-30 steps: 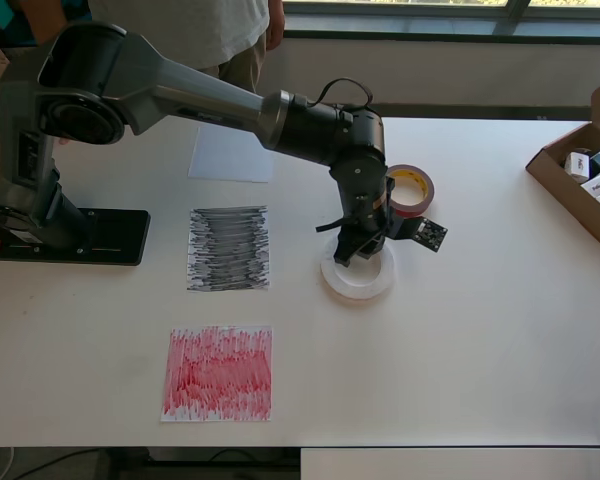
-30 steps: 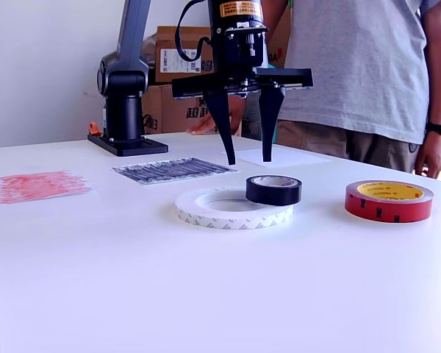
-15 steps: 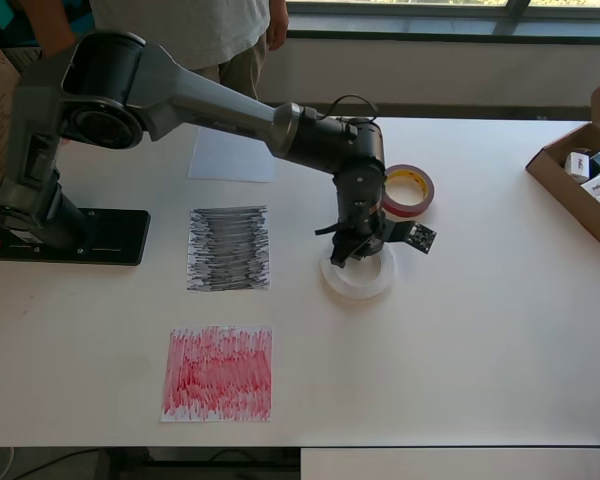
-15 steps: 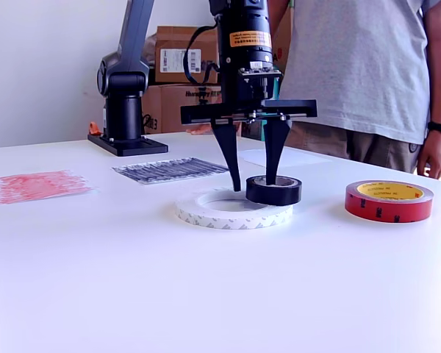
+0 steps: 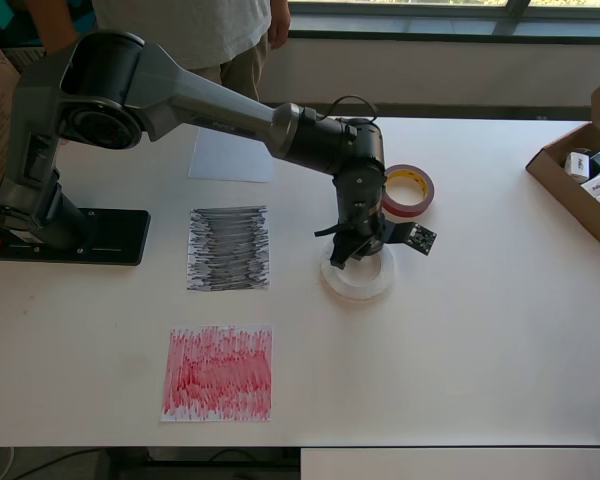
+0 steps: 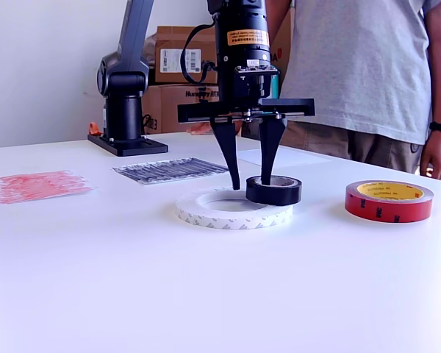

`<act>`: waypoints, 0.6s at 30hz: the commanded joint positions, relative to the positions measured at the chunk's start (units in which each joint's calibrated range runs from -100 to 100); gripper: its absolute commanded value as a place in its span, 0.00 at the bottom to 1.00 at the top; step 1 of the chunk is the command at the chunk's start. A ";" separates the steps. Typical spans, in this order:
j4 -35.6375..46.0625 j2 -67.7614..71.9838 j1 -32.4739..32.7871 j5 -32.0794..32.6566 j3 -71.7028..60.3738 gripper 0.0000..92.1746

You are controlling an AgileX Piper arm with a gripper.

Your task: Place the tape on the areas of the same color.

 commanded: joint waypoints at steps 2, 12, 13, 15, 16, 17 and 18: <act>-0.45 1.02 -0.49 -0.24 -0.35 0.25; -0.54 0.27 -0.33 -1.47 -0.26 0.00; -0.54 0.18 -0.33 -1.55 -0.26 0.00; -0.20 -0.01 -0.25 -2.12 -0.26 0.00; 0.06 -0.01 -0.17 -2.61 -0.26 0.00; 0.23 -0.01 -0.17 -2.94 -0.26 0.00; 0.23 -0.10 -0.33 -2.94 -0.35 0.00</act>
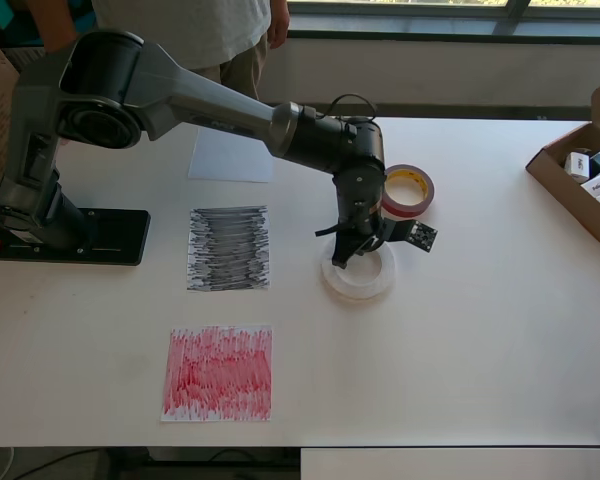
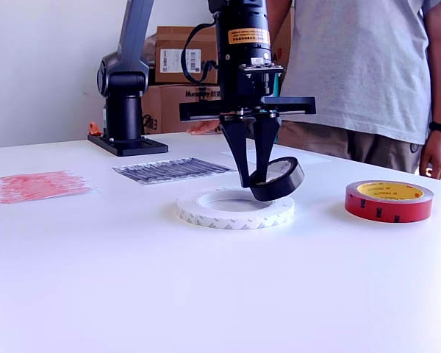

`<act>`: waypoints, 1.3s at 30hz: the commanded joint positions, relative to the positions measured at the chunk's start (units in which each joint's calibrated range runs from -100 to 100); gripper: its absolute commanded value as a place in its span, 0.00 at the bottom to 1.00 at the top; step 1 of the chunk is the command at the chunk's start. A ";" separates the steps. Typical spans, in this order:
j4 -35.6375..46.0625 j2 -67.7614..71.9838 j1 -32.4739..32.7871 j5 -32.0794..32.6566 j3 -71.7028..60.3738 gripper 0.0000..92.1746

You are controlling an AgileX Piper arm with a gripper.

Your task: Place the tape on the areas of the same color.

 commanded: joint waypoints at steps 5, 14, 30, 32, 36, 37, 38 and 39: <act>1.31 -1.71 -0.60 -2.99 -0.17 0.00; 1.91 -16.31 0.03 -10.19 6.74 0.00; -15.57 -50.82 -6.37 -31.64 56.35 0.00; -17.70 -51.85 -7.31 -34.26 59.62 0.00; -22.28 -52.32 -7.87 -38.52 64.53 0.00; -23.64 -52.32 -7.87 -39.42 65.71 0.00; -24.99 -52.32 -7.79 -40.15 66.80 0.00; -26.27 -52.32 -7.63 -40.81 67.80 0.00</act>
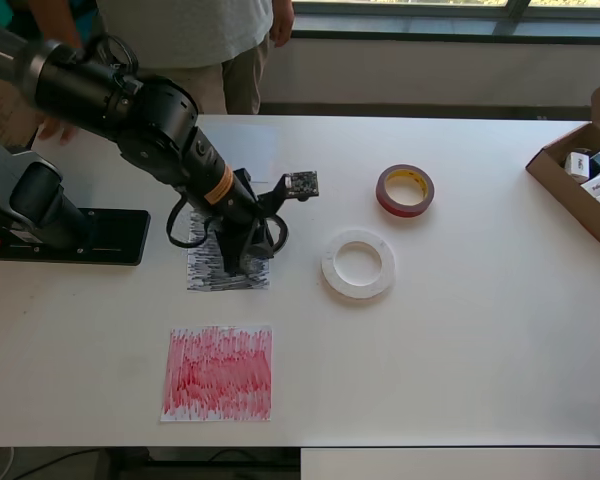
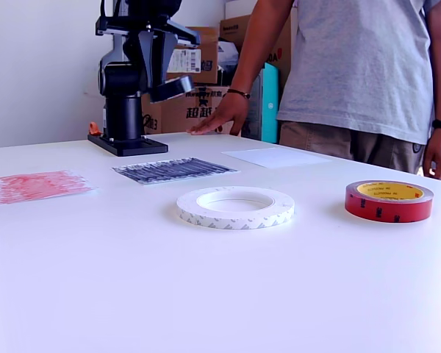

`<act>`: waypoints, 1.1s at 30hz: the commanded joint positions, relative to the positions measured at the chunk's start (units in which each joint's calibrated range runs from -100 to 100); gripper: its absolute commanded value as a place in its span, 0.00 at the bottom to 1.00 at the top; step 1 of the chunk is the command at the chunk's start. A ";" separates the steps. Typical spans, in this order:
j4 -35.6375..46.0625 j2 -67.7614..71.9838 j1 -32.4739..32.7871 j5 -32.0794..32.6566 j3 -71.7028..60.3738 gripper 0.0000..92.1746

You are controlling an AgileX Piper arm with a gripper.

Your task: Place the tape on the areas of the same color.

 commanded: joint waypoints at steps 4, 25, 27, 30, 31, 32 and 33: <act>-8.56 -1.29 0.52 -6.19 18.28 0.00; -13.06 2.45 1.71 -6.52 20.73 0.00; -13.06 2.45 1.71 -6.52 20.73 0.00; -13.06 2.64 1.78 -6.43 20.64 0.00; -13.40 2.82 1.78 -6.43 20.64 0.00; -14.08 2.82 1.78 -6.43 20.64 0.00; -14.76 2.82 1.78 -6.43 20.73 0.00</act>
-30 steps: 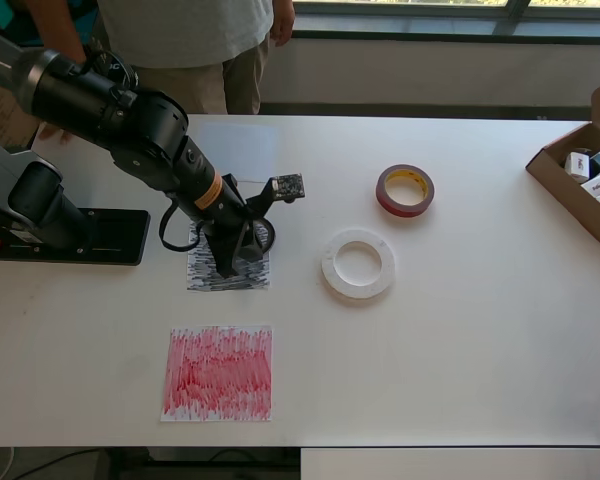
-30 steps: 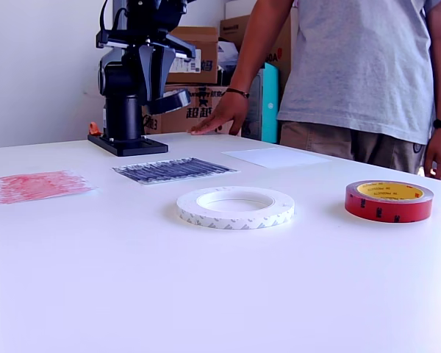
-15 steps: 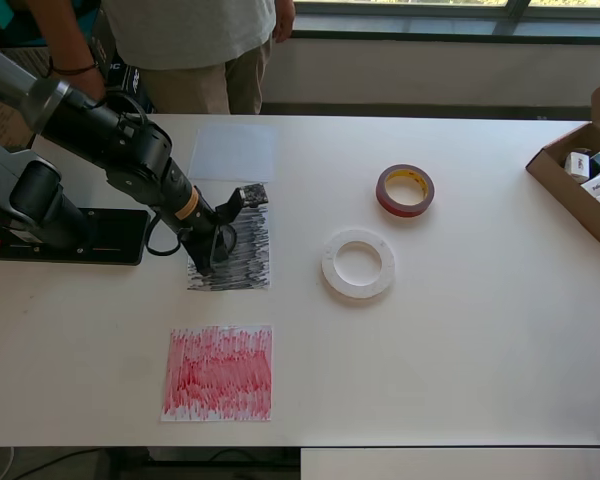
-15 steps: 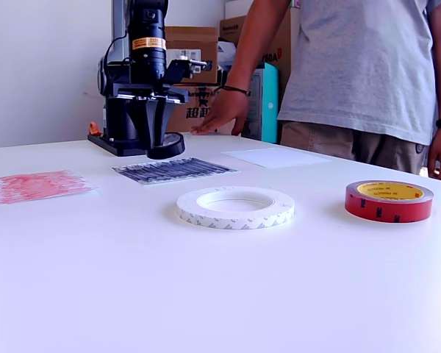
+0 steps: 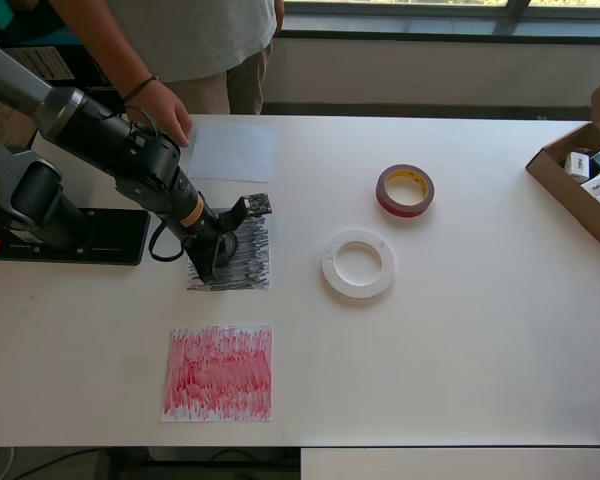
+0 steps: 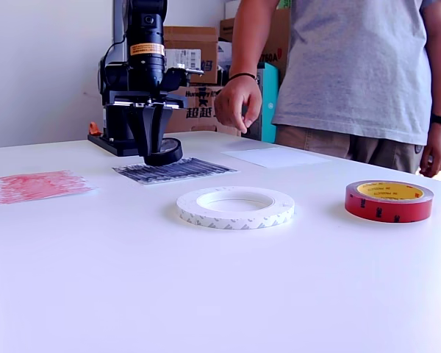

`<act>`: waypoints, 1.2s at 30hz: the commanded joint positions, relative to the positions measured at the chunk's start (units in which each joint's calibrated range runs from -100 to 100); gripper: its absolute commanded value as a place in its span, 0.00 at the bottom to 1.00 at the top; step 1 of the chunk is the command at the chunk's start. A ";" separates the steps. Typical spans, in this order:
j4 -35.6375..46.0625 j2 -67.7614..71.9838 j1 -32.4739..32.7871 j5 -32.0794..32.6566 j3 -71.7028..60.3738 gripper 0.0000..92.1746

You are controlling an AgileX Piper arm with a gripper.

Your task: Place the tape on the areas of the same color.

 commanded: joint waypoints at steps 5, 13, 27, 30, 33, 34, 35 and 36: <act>-3.15 0.39 0.02 0.18 -0.17 0.01; -3.49 0.39 0.02 0.27 0.28 0.26; -2.98 -1.76 0.57 2.31 -2.26 0.57; -2.64 -6.62 0.96 4.77 -5.90 0.57; -2.56 -10.93 1.52 7.31 -10.17 0.57; -2.47 -11.77 1.67 8.70 -12.07 0.57; -1.88 -12.42 2.07 10.17 -14.35 0.57; -0.27 -12.52 2.38 11.24 -17.34 0.57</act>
